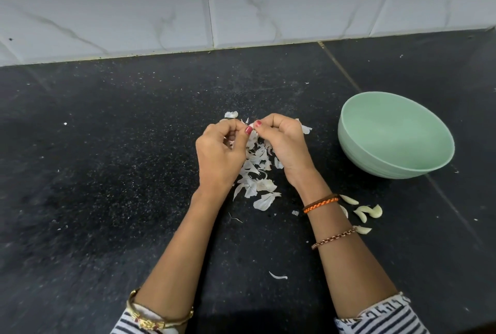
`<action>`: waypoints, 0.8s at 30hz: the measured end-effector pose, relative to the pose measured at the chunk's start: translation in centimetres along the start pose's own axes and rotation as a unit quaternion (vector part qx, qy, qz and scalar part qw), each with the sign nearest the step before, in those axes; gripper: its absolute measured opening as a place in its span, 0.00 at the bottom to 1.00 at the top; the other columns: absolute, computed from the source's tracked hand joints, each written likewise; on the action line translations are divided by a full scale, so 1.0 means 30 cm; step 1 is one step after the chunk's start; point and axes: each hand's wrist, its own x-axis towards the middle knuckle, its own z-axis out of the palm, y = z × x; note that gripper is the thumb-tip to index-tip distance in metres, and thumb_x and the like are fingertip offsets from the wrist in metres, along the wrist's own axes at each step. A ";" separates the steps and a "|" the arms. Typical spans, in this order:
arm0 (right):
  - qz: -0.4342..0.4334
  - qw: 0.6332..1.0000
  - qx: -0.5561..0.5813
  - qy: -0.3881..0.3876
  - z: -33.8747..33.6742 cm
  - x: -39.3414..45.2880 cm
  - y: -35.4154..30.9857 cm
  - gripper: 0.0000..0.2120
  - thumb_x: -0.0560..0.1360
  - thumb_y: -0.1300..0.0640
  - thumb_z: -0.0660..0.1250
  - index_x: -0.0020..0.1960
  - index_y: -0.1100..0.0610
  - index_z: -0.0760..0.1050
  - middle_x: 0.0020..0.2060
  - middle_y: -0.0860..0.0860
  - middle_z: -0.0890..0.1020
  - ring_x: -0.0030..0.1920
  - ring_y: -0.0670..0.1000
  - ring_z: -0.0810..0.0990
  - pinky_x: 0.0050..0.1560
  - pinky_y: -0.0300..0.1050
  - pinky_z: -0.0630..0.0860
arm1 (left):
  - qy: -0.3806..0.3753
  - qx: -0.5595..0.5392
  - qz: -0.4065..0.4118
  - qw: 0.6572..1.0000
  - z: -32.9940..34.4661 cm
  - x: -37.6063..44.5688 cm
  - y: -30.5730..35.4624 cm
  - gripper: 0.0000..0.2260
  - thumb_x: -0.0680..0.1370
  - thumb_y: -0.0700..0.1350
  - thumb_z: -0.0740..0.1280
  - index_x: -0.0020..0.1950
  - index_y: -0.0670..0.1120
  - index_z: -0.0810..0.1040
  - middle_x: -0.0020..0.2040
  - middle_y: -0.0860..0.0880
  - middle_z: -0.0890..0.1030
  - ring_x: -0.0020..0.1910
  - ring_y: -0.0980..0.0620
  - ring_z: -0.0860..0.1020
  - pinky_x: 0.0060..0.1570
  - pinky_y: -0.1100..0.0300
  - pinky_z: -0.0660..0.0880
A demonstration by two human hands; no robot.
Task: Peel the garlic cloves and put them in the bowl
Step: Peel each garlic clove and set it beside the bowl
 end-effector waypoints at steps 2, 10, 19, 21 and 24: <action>0.015 1.000 -0.016 0.001 0.003 0.003 0.000 0.11 0.76 0.62 0.64 0.35 0.57 0.76 0.24 0.42 0.75 0.27 0.37 0.72 0.33 0.29 0.69 | 0.051 0.080 0.110 0.989 -0.001 0.000 -0.015 0.07 0.73 0.41 0.68 0.37 0.39 0.79 0.33 0.57 0.76 0.34 0.56 0.70 0.37 0.67 0.67; 0.022 0.996 -0.064 0.055 0.019 0.011 0.000 0.16 0.73 0.62 0.67 0.28 0.56 0.71 0.19 0.41 0.67 0.23 0.41 0.65 0.28 0.33 0.64 | 0.101 0.175 0.242 0.949 0.016 0.001 -0.053 0.08 0.72 0.38 0.64 0.34 0.38 0.78 0.30 0.46 0.77 0.36 0.54 0.67 0.39 0.66 0.64; -0.051 0.988 -0.110 0.095 0.023 0.013 0.030 0.08 0.72 0.65 0.67 0.34 0.60 0.76 0.27 0.45 0.76 0.30 0.41 0.73 0.34 0.40 0.72 | -0.040 -0.089 -0.098 0.990 0.017 0.000 0.010 0.15 0.77 0.37 0.64 0.32 0.47 0.74 0.27 0.55 0.72 0.27 0.59 0.67 0.30 0.66 0.66; -0.033 0.994 -0.051 0.087 0.020 0.010 0.021 0.09 0.73 0.65 0.67 0.34 0.59 0.75 0.25 0.42 0.75 0.27 0.38 0.72 0.31 0.32 0.68 | -0.037 -0.135 -0.126 0.982 0.016 0.006 0.006 0.13 0.78 0.38 0.63 0.33 0.44 0.75 0.26 0.55 0.71 0.26 0.60 0.64 0.28 0.66 0.64; -0.030 0.997 -0.052 0.047 0.014 0.010 0.013 0.08 0.74 0.63 0.67 0.37 0.56 0.77 0.30 0.45 0.78 0.33 0.39 0.76 0.37 0.32 0.72 | -0.048 -0.141 -0.127 0.981 0.015 0.004 -0.004 0.14 0.78 0.44 0.61 0.38 0.35 0.74 0.29 0.50 0.69 0.28 0.57 0.63 0.28 0.62 0.63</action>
